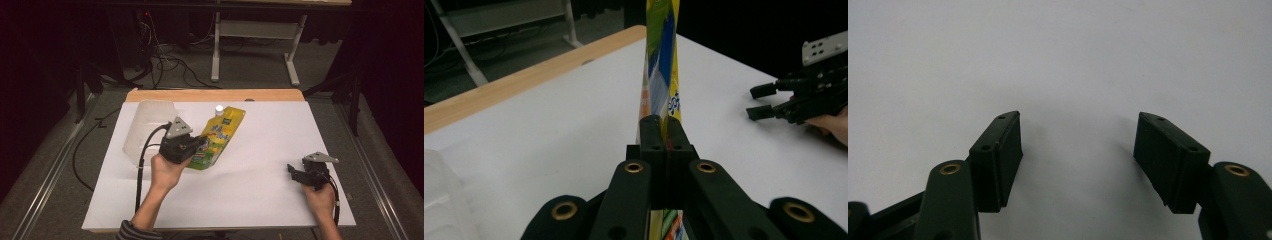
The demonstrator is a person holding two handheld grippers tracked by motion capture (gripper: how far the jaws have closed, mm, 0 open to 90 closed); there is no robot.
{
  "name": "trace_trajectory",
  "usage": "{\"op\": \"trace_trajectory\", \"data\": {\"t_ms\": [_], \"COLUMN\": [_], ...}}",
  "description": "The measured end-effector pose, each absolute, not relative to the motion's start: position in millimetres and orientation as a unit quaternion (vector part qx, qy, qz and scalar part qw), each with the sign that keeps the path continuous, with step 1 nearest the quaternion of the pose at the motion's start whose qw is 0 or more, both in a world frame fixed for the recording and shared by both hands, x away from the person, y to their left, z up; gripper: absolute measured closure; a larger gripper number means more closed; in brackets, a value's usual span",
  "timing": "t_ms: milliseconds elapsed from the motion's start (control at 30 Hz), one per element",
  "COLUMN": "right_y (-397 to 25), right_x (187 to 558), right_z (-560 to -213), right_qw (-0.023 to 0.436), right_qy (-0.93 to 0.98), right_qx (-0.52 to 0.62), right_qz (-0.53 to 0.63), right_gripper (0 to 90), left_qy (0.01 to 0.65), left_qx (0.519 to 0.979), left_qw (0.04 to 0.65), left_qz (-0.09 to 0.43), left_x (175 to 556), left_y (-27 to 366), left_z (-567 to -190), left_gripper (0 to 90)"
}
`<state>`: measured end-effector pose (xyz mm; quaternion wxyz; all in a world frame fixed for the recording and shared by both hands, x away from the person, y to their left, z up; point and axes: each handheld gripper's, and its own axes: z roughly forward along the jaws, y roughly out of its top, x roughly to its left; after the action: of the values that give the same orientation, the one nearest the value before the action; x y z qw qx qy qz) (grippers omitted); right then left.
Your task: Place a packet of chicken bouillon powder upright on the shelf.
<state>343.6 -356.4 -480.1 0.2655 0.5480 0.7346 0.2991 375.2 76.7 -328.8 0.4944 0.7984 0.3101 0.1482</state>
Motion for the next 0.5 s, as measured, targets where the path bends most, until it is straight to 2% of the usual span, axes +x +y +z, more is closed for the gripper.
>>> {"op": "trace_trajectory", "data": {"t_ms": [500], "right_y": [-357], "right_x": [344], "right_z": [-480], "right_qw": [0.263], "right_qy": [0.734], "right_qx": [0.549], "right_qz": [0.300], "right_gripper": [36.0], "left_qy": [0.322], "left_qx": [0.772], "left_qw": [0.516], "left_qz": [0.184], "left_x": [393], "left_y": [141], "left_z": [-300], "left_gripper": [90.0]}}
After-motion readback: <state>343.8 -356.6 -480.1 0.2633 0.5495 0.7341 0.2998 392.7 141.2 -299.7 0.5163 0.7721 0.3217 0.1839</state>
